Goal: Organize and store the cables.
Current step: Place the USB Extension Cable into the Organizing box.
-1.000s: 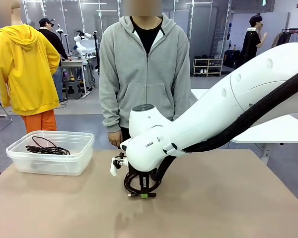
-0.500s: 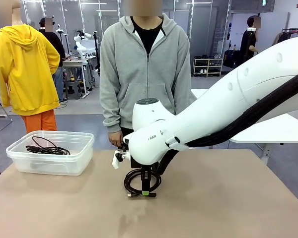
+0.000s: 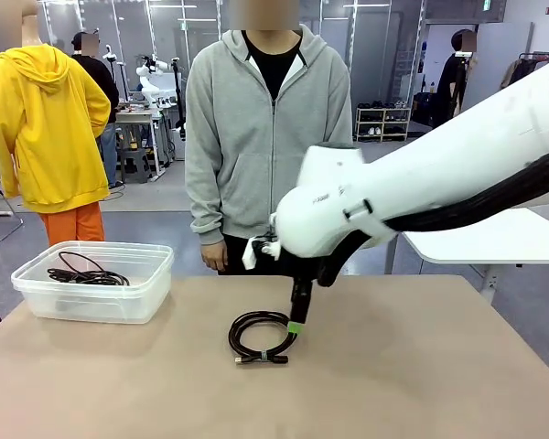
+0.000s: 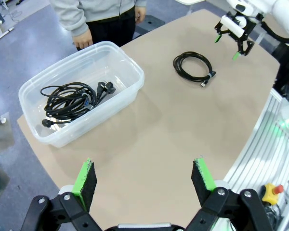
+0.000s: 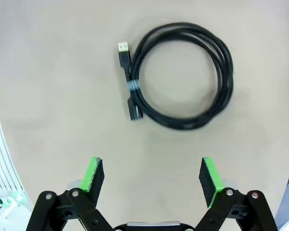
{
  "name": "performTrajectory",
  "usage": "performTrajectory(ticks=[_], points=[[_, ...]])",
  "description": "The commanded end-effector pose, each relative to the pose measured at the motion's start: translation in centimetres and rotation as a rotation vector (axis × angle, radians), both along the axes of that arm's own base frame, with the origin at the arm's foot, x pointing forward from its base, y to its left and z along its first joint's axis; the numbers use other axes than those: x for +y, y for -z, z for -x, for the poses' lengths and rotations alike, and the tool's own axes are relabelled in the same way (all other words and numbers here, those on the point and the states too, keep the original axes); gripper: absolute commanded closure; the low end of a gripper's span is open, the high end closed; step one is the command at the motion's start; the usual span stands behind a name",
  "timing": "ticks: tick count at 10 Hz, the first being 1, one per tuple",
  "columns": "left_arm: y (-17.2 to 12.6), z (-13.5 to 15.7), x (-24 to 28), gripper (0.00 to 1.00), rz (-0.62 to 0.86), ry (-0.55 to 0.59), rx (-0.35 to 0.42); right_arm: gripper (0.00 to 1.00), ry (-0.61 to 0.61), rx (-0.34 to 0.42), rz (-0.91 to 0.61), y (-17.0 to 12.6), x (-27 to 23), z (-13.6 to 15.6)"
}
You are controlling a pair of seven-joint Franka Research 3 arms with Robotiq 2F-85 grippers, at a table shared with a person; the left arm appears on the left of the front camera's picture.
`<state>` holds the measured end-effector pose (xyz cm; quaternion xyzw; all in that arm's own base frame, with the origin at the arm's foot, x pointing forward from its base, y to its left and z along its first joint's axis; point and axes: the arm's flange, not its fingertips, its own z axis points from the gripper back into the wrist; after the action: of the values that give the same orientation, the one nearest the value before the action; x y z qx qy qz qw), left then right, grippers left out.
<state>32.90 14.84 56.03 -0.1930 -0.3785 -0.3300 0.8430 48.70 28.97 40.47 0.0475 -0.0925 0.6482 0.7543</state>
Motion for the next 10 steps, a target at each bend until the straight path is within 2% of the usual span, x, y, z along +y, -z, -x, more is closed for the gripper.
performTrajectory(ticks=[1,3,5,8,10], points=[[-0.2,-0.1,0.1,0.0,0.002,0.005,0.0,0.0,-0.029,0.027,-0.096,-1.3,-5.7,1.9],[-0.2,-0.1,0.1,0.0,0.002,0.005,0.0,0.0,-0.037,0.056,-0.156,-2.6,-11.4,3.2],[-0.2,-0.1,0.1,0.0,0.002,0.005,0.0,0.0,-0.019,0.044,-0.204,-3.7,-17.5,5.4],[-0.2,-0.1,0.1,0.0,0.002,0.005,0.0,0.0,0.019,-0.015,-0.299,-3.6,-25.1,6.5],[-0.2,-0.1,0.1,0.0,0.002,0.005,0.0,0.0,0.018,-0.06,-0.392,-3.8,-29.6,8.7]])
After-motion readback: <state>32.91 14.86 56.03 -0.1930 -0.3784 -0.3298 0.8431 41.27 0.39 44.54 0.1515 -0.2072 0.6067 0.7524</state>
